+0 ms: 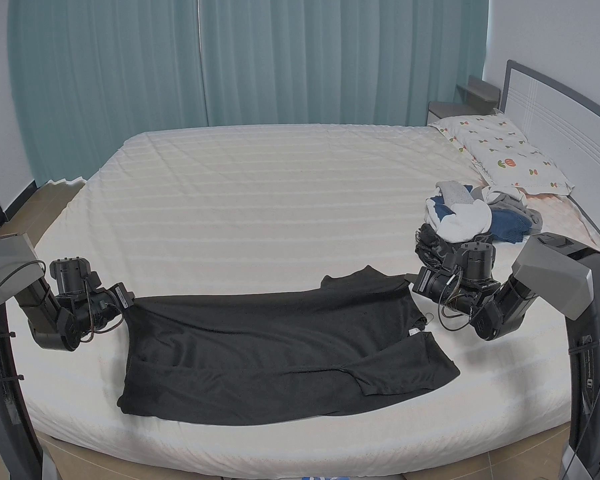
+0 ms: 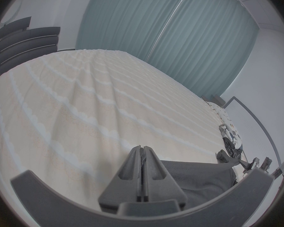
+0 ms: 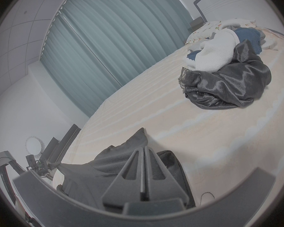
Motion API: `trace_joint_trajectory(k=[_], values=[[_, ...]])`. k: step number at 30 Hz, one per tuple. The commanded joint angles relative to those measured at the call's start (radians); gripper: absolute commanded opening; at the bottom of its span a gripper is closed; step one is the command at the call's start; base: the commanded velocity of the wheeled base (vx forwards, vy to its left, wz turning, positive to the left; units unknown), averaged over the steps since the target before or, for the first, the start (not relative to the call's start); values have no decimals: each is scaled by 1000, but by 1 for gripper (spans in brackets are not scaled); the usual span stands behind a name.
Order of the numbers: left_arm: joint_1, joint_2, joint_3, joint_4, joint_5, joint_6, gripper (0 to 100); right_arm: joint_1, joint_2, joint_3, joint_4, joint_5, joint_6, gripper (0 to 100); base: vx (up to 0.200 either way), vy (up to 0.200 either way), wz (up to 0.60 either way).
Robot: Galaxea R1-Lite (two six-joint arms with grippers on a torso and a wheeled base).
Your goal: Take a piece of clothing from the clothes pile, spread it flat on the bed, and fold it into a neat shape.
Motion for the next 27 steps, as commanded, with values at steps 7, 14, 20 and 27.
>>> trace_joint_trajectory(k=[7, 14, 20, 27], values=[[-3, 16, -33, -48, 2, -12, 0, -13, 3, -45, -41, 4, 9, 0, 0, 0, 0], [-14, 47, -60, -56, 2, -15, 0, -33, 5, -50, -41, 2, 11, 0, 0, 0, 0], [-14, 58, -76, -57, 1, -18, 0, -34, 11, -53, -40, 7, 11, 0, 0, 0, 0], [-9, 55, -63, -60, 1, -52, 0, -33, 3, -19, -30, 11, 8, 0, 0, 0, 0]])
